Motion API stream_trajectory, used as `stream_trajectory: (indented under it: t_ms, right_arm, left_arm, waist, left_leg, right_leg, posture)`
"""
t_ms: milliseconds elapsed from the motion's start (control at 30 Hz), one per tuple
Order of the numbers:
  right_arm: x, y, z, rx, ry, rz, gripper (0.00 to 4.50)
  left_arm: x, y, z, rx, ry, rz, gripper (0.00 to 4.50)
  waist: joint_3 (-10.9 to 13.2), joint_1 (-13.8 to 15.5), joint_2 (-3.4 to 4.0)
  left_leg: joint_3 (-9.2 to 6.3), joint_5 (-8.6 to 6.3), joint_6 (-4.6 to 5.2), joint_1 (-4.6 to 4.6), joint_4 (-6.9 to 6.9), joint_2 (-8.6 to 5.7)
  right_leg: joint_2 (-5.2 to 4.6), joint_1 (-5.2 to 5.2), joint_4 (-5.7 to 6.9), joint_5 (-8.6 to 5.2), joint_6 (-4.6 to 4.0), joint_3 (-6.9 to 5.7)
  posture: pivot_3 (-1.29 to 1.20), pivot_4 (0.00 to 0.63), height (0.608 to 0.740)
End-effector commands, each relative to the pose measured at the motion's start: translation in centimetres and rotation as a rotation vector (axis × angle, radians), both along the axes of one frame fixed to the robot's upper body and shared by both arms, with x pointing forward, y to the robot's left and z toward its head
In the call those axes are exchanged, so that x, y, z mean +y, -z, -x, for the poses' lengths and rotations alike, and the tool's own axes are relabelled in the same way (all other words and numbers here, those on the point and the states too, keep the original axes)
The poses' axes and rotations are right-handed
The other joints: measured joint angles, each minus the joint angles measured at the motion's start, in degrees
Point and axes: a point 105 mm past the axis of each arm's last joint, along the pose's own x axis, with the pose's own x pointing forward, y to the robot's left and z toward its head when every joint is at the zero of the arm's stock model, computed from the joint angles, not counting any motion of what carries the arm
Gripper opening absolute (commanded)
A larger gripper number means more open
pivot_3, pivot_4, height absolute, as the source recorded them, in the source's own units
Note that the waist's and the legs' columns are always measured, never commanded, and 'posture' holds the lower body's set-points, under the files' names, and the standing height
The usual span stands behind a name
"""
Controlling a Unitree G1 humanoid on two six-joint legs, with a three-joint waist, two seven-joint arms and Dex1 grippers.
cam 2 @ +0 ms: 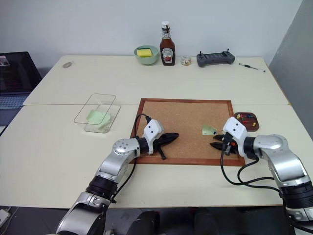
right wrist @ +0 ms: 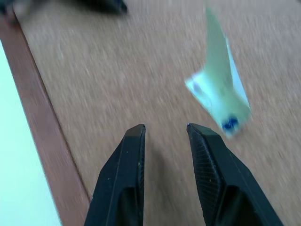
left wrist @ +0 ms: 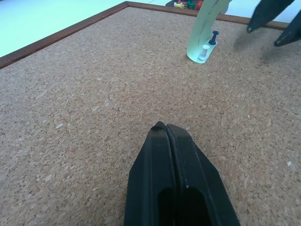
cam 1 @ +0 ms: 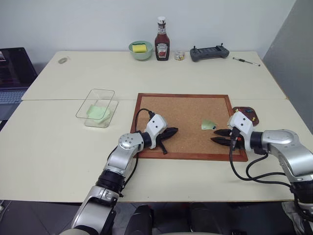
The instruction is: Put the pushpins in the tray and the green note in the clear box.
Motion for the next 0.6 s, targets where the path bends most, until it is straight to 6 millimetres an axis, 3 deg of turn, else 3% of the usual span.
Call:
stream_trajectory:
  t_ms: [33, 600]
  right_arm:
    - [-0.1, -1.5, -1.7, -0.114, 0.029, 0.013, 1.49]
    - [-1.5, 0.1, -3.0, -0.118, 0.052, 0.080, 1.49]
  left_arm:
    - [0.2, 1.4, 0.5, 0.036, -0.001, -0.031, 0.00]
    - [0.4, 1.4, 0.5, 0.036, -0.012, -0.029, 0.00]
  waist:
    - [0.00, 0.06, 0.01]
    - [0.00, -0.03, 0.01]
  left_leg:
    - [0.00, 0.00, 0.00, 0.00, 0.00, -0.01]
    - [0.00, 0.00, 0.00, 0.00, -0.01, 0.00]
  right_leg:
    - [0.00, 0.00, 0.00, 0.00, 0.00, 0.01]
    - [0.00, -0.01, 0.00, 0.00, 0.00, 0.00]
  posture:
    - [0.00, 0.150, 0.740]
    - [0.00, 0.150, 0.740]
